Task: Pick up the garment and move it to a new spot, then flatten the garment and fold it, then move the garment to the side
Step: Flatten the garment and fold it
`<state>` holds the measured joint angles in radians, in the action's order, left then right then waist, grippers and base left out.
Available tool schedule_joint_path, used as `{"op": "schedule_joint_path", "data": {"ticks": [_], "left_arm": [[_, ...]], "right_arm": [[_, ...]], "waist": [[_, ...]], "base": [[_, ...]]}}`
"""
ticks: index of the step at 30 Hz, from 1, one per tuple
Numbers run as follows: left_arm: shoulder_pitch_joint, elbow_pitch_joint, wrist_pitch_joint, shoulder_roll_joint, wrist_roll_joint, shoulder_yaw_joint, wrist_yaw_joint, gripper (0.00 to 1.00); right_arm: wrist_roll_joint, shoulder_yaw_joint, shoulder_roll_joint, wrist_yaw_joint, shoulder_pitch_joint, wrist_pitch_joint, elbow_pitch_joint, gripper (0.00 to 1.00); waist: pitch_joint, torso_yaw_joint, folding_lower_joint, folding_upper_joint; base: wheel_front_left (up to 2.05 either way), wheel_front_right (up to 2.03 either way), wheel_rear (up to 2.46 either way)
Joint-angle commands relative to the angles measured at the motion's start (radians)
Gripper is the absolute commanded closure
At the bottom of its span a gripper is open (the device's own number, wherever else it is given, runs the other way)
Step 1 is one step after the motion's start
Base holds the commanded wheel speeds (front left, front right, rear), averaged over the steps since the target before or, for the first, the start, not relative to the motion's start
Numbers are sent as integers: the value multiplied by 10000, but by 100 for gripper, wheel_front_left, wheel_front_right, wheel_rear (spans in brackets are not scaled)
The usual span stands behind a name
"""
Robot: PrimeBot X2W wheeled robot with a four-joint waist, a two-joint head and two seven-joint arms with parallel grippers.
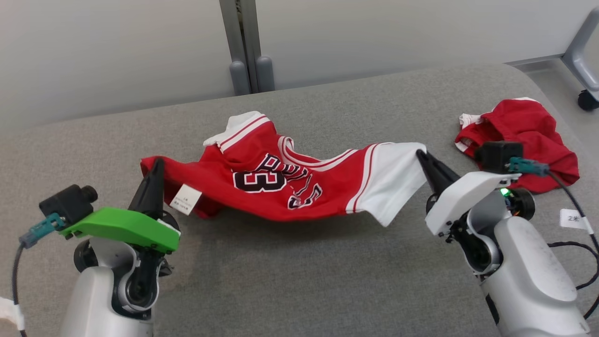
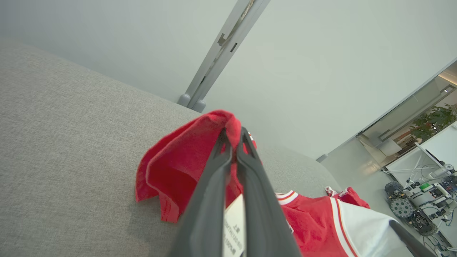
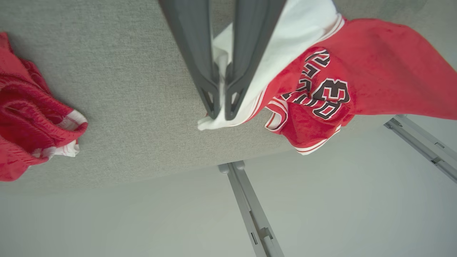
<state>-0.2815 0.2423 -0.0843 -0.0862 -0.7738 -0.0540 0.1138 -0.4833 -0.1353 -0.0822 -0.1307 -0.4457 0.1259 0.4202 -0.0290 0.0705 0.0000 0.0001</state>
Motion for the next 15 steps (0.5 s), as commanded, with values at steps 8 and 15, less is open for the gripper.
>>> {"op": "schedule_joint_path", "data": {"ticks": [8,15], "left_arm": [[-236,-3288,-1237,-476,-946,548,-468,100],[-1242,-5890,-2060,-746,-1164,726,-1166,100]], "right_arm": [[-1346,1025,-201,1,234,1067,-3722,100],[-1805,2084,56,1,-113,2151,-6489,100]], "waist": [[670,255,0,-1],[861,292,0,-1]], "base": [[0,0,0],[0,0,0]]}}
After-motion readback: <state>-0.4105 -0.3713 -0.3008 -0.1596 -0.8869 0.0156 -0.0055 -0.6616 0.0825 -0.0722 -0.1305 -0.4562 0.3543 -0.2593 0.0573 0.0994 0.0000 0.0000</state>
